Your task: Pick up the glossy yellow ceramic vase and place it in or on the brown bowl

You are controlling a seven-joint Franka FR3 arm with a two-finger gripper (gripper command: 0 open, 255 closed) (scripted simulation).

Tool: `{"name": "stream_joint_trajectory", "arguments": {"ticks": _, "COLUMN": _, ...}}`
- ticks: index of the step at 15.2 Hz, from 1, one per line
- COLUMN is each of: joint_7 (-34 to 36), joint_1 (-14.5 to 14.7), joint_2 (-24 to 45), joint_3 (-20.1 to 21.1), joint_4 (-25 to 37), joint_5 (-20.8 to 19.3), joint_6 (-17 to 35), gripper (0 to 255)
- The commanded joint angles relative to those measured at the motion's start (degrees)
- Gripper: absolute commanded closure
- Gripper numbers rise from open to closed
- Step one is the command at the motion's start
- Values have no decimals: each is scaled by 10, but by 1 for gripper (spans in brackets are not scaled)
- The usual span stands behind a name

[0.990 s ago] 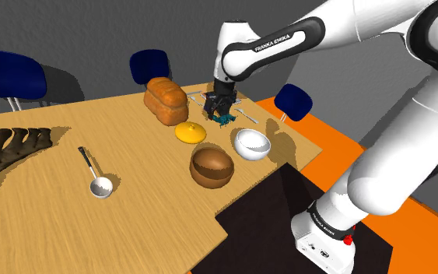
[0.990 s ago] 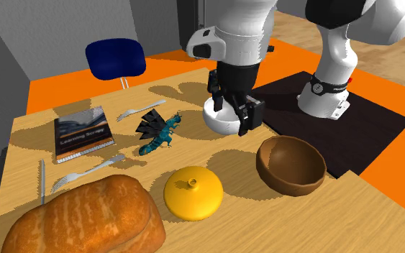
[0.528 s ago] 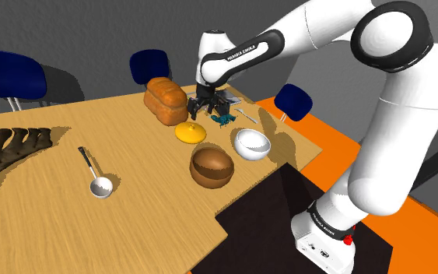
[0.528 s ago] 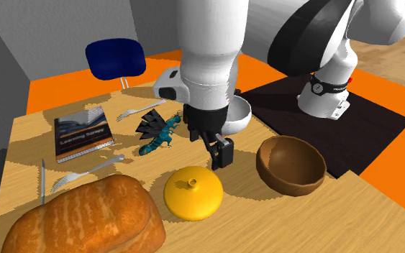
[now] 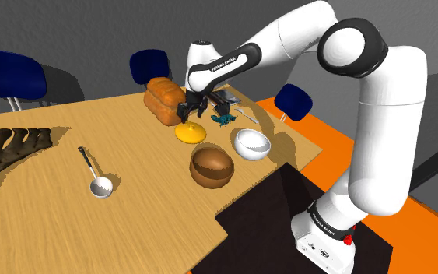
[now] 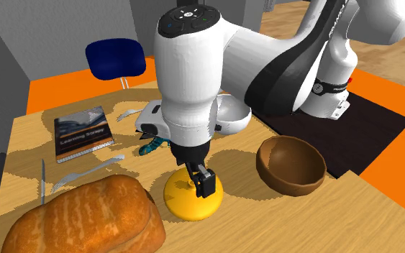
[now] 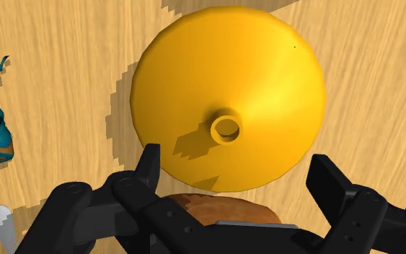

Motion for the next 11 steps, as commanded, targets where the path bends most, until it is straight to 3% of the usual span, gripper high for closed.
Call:
{"name": "stream_joint_trajectory", "arguments": {"ticks": 1, "joint_7": 0, "joint_1": -1, "joint_2": 12, "joint_3": -1, "joint_4": 1, "joint_5": -1, "joint_6": 11, "gripper": 0}}
{"name": "stream_joint_trajectory", "arguments": {"ticks": 11, "joint_7": 1, "joint_1": 0, "joint_2": 25, "joint_3": -3, "joint_4": 1, "joint_5": -4, "joint_6": 25, "gripper": 0}}
